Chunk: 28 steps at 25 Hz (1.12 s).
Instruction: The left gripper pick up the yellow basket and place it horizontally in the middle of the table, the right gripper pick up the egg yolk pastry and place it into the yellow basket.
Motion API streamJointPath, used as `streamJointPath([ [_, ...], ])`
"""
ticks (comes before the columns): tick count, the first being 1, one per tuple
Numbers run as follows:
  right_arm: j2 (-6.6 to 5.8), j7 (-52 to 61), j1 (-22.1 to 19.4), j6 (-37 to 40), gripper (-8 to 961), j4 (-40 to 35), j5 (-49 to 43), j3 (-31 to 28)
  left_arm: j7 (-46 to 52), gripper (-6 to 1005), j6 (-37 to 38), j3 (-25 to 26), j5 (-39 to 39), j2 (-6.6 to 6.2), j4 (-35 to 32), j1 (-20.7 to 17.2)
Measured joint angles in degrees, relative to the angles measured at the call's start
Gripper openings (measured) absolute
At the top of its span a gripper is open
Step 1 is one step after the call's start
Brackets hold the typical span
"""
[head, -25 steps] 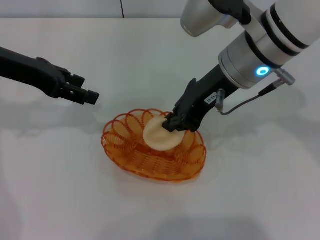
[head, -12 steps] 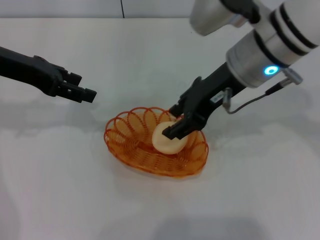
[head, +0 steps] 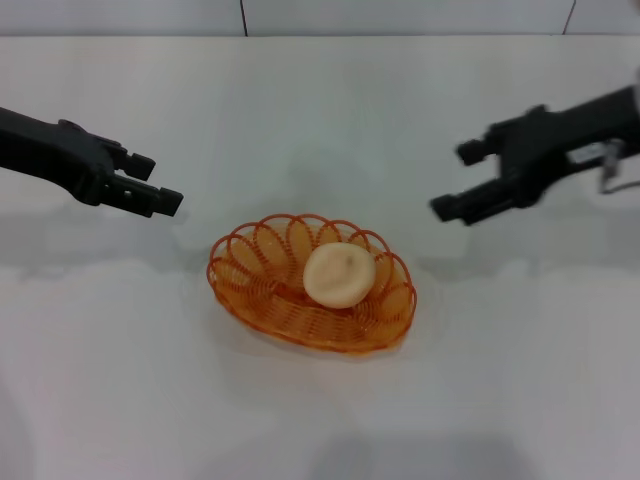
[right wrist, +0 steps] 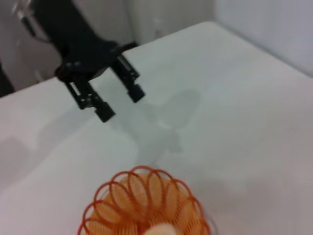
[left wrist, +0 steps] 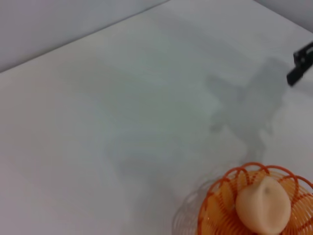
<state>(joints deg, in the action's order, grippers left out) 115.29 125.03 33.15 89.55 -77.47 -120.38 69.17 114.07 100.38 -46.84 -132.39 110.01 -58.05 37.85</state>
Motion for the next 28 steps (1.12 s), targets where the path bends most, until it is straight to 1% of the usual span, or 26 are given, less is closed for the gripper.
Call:
streamJointPath([
  [2,-0.09,-3.1,-2.0,1.8,815,0.6,0.6,-3.7,-1.0,729,0.1,0.1,0.1,-0.02,0.0,-0.4],
  [7,-0.22,-11.3,-6.5,4.3,870,2.8,4.0,-8.9,-3.1,729,0.2,0.3,1.6,-0.51,-0.1,-2.0],
  [11,-0.27,-14.2,-8.5,6.7,865,3.3,6.2,-10.7,-4.1,729,1.9,1.7,2.9,-0.58,-1.4,-3.5],
  [16,-0.22,-14.6,-8.3,9.0,859,3.3,6.5,-10.8,-5.1,729,3.5,3.0,3.9,-0.6,-3.0,-4.8],
  [23,-0.23,-14.7,-7.9,9.2,858,3.5,6.3,-10.6,-5.9,729,3.8,3.2,4.5,-0.7,-3.1,-5.6],
  [28,0.0,-16.1,-8.0,9.5,857,3.7,6.5,-10.5,-8.1,729,4.3,3.2,6.7,-0.7,-3.1,-6.8],
])
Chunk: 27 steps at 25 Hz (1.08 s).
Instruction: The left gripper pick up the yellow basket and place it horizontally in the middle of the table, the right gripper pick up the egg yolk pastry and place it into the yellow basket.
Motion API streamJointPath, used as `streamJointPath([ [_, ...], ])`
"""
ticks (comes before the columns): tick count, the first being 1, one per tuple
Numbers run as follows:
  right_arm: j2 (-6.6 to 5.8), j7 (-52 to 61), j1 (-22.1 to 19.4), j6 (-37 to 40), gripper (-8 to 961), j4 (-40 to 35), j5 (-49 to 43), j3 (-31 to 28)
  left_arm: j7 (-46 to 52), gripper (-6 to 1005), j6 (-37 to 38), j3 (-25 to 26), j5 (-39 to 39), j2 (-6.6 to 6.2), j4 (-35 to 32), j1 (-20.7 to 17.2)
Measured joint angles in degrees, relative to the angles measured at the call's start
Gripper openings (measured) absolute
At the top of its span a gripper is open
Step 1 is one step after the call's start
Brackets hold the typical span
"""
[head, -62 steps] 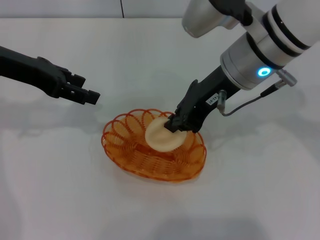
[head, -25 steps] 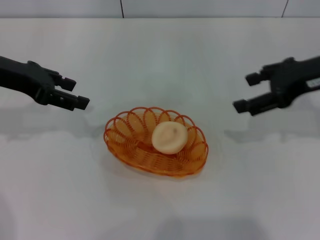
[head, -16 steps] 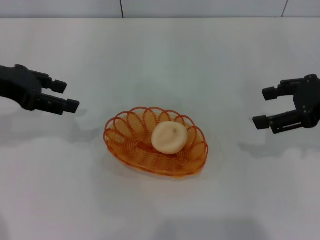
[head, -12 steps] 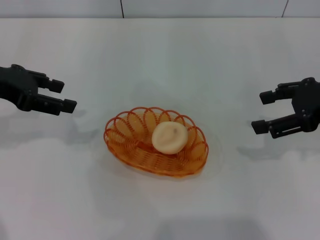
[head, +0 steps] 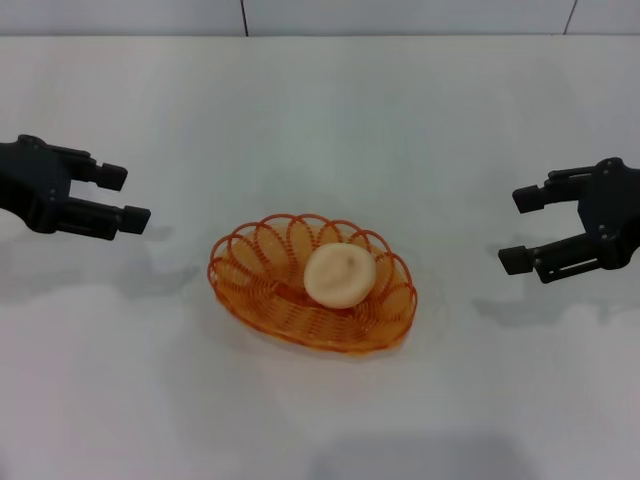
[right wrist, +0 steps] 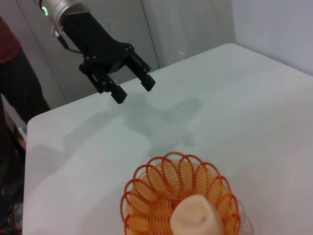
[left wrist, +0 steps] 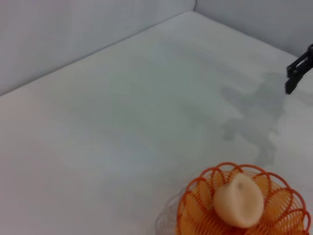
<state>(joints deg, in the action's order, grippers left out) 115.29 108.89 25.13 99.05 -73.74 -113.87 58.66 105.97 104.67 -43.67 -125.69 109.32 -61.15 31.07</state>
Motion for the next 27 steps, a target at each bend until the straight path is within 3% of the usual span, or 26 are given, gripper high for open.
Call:
streamJointPath([
  [27,0.02,-0.8,0.1,-0.3,857,1.0,0.9,0.8,-4.1,729,4.5,-0.1,3.9,0.67,0.3,-1.5],
])
